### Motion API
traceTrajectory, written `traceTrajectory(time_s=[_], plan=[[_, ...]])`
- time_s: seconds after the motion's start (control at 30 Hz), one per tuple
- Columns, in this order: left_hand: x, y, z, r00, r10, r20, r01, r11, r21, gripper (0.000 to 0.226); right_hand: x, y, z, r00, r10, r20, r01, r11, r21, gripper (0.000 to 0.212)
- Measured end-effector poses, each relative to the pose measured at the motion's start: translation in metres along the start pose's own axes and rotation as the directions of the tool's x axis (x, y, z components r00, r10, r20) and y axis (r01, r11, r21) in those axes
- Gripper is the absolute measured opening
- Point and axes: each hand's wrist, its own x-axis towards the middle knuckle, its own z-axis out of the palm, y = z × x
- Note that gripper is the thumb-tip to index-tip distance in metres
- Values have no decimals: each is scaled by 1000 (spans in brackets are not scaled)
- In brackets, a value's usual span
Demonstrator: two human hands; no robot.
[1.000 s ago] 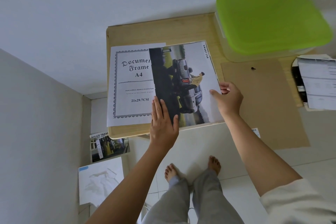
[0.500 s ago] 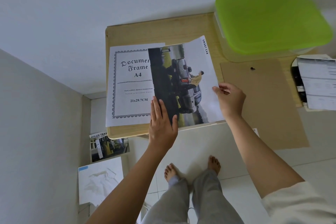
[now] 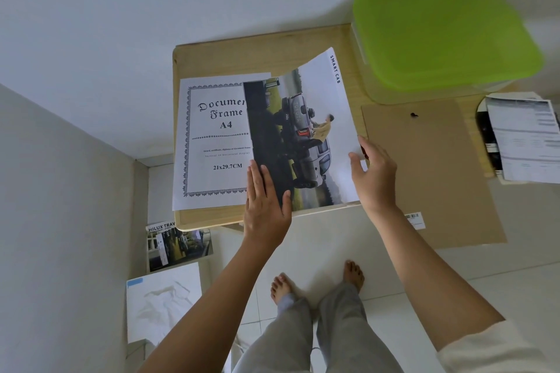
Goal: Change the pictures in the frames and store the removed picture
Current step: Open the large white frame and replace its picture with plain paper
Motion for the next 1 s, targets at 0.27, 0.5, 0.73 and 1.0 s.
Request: traceTrajectory(time_s=[0.27, 0.5, 0.73, 1.0], plan=[[3, 2, -8, 998, -34, 54, 37, 998, -56, 70, 6, -6, -8, 897, 295, 329, -396, 867, 302, 50], [9, 17, -25, 995, -81, 52, 89, 984, -155, 64, 16, -9, -26, 926, 202, 318, -349, 779, 521, 51], [21, 58, -48, 998, -60, 10, 58, 888, -455, 65, 33, -2, -68, 958, 143, 250, -278, 685, 673, 52], [11, 160, -22, 992, -21, 127, 116, 576, -809, 57, 33, 76, -164, 904, 314, 288, -424, 589, 688, 53]])
